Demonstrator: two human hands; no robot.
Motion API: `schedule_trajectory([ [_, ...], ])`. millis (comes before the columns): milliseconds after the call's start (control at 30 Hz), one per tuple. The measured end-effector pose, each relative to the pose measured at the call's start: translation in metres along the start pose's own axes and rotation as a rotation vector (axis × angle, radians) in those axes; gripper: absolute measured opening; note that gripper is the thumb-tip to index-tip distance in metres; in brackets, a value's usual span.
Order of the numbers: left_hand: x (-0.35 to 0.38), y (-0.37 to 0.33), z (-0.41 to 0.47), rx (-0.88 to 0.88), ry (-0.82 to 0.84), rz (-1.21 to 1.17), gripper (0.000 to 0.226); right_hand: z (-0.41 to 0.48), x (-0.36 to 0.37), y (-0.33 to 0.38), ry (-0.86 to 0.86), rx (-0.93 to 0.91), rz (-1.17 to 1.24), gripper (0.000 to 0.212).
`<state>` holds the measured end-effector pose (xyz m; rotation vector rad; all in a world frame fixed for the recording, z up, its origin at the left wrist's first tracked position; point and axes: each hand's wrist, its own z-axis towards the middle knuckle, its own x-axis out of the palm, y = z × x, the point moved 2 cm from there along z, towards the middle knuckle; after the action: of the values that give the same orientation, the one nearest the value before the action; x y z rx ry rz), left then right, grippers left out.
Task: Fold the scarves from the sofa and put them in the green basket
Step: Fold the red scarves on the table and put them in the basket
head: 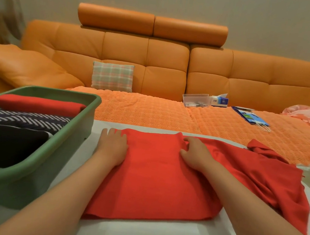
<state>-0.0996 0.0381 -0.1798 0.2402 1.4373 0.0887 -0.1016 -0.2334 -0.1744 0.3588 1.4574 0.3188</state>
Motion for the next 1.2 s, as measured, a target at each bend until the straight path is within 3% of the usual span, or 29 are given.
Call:
schedule_trajectory([
  [100,-0.017,-0.031,-0.014,0.06,-0.068,-0.188,0.036,-0.021,-0.014,-0.001,0.053,-0.049,-0.045,0.054],
  [200,-0.019,-0.06,-0.039,0.095,0.158,-0.391,0.06,-0.046,-0.028,-0.003,0.076,-0.07,-0.06,0.05],
  [300,-0.004,-0.054,-0.061,0.159,0.258,-0.324,0.08,-0.077,-0.032,-0.01,0.136,-0.07,-0.081,0.052],
  [500,0.001,-0.005,-0.066,0.146,0.273,-0.196,0.073,-0.126,-0.055,-0.039,0.025,-0.049,0.004,0.047],
  [567,-0.01,-0.007,-0.063,0.149,0.232,-0.13,0.068,-0.138,-0.066,-0.054,-0.004,-0.004,0.032,0.042],
  [667,-0.038,-0.042,-0.064,0.235,0.024,-0.164,0.059,-0.15,-0.076,-0.077,0.085,0.054,-0.054,0.043],
  [733,-0.058,-0.079,-0.071,0.344,-0.081,-0.352,0.046,-0.154,-0.08,-0.089,0.134,0.032,-0.192,0.04],
  [800,-0.071,-0.116,-0.085,0.47,-0.079,-0.6,0.029,-0.153,-0.081,-0.098,0.12,-0.007,-0.292,0.039],
  [867,-0.076,-0.149,-0.102,0.587,-0.063,-0.682,0.013,-0.152,-0.082,-0.107,0.105,-0.034,-0.36,0.041],
  [1033,-0.062,-0.187,-0.127,0.652,-0.225,-0.526,0.027,-0.152,-0.081,-0.114,-0.01,-0.066,-0.465,0.027],
  [1200,-0.059,-0.193,-0.121,0.634,-0.342,-0.284,0.005,-0.154,-0.091,-0.114,-0.162,0.022,-0.297,0.033],
])
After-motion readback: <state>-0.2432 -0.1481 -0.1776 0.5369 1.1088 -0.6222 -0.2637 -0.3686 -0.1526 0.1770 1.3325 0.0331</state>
